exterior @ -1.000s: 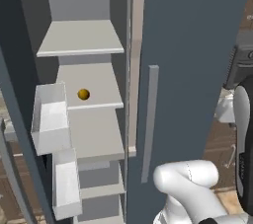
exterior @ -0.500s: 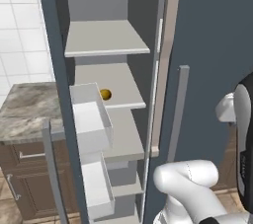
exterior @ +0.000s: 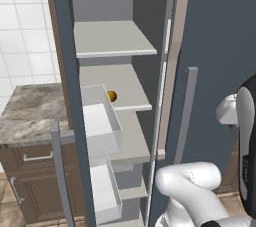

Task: Take the lemon and broccoli out of the freezer and place them in the tupperware container on the counter. Then put the tupperware containing the vegetables back in the freezer.

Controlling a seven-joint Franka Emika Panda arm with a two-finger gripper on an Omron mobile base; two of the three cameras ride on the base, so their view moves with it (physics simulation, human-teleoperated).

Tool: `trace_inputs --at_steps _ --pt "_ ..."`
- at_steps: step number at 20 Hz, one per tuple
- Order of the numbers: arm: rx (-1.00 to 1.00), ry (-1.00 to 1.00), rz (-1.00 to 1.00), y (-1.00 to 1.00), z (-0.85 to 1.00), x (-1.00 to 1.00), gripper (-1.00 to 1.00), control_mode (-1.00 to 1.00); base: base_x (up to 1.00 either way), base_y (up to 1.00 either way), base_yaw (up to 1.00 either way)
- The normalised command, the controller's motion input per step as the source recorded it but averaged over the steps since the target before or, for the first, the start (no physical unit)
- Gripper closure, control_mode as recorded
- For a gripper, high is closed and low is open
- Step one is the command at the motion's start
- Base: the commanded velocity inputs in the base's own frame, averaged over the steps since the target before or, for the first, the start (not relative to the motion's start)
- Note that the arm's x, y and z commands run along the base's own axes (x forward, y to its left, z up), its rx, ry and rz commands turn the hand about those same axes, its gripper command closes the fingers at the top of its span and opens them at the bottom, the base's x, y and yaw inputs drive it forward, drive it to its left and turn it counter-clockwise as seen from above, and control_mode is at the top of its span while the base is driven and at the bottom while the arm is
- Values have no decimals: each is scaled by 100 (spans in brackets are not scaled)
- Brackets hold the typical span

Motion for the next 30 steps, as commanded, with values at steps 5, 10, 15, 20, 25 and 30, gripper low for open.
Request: trace_inputs --at_steps 5,10,15,20,25,30 --pt "12 -1 6 55 6 0 -100 -100 0 0 0" --pt "20 -2 4 39 4 9 -100 -100 0 0 0" --pt "20 -5 1 40 0 35 -100 -100 0 0 0" --pt "9 -8 0 42 -4 68 -100 -100 0 0 0" --pt "3 -5 0 21 -12 93 -100 -100 0 0 0" --pt "1 -4 0 18 -33 70 -100 -100 0 0 0"
